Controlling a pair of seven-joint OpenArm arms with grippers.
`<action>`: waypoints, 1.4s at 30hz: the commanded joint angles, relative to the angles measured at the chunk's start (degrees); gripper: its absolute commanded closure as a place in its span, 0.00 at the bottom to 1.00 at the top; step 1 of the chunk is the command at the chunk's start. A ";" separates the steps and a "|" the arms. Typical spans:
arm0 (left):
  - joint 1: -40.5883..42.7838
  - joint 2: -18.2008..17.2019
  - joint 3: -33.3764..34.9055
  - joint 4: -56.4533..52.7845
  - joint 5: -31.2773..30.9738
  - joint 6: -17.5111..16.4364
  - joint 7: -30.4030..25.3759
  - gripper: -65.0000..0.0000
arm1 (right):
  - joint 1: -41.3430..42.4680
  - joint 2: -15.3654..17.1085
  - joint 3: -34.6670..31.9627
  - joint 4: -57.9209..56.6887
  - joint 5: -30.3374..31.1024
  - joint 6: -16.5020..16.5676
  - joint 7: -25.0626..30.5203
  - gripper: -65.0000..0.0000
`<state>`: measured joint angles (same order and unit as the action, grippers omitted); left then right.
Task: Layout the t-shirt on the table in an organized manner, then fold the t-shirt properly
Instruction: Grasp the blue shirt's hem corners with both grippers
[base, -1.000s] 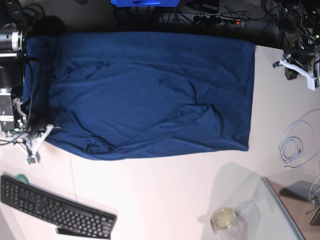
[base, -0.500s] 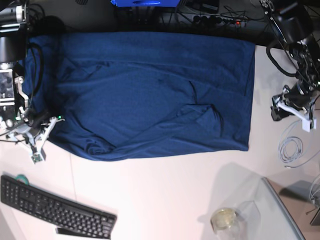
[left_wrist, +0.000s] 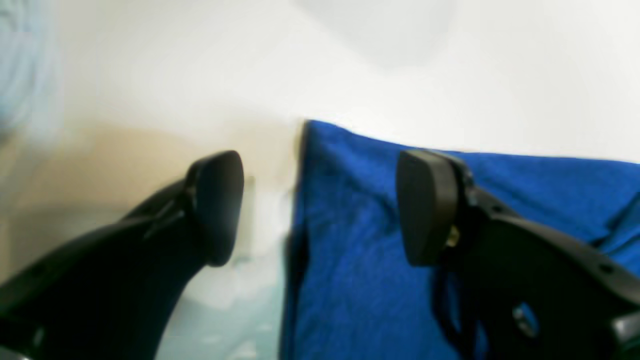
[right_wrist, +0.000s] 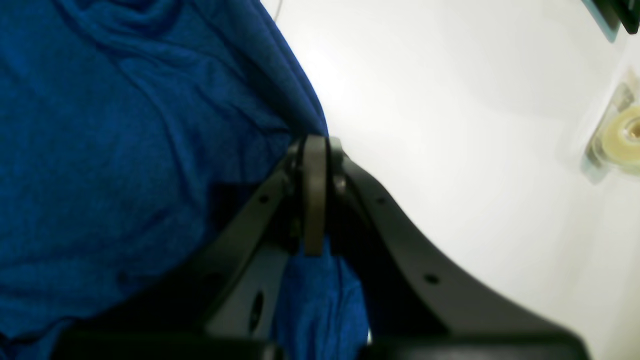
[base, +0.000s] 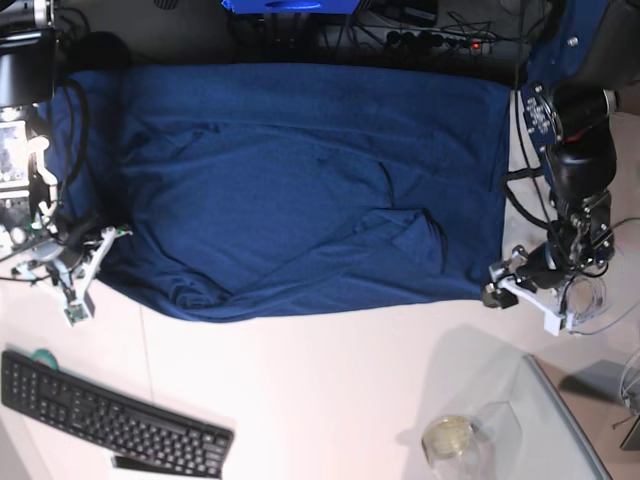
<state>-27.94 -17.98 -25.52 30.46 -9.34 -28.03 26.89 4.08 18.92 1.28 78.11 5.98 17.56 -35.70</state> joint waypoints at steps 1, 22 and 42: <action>-2.61 -1.32 -0.02 -2.90 0.07 1.17 -2.24 0.30 | 0.71 0.82 0.35 1.23 0.04 -0.20 1.11 1.00; -6.56 2.29 0.16 -15.03 5.52 5.75 -14.37 0.88 | 0.63 0.73 0.44 1.32 0.13 -0.20 1.29 1.00; 4.25 4.13 0.07 21.37 -1.86 3.99 7.52 1.00 | 2.65 1.17 0.44 0.80 -0.13 -0.20 1.37 1.00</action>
<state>-22.09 -12.93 -25.32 50.98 -11.07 -24.01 35.48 5.65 19.09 1.28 78.00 5.85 17.54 -35.33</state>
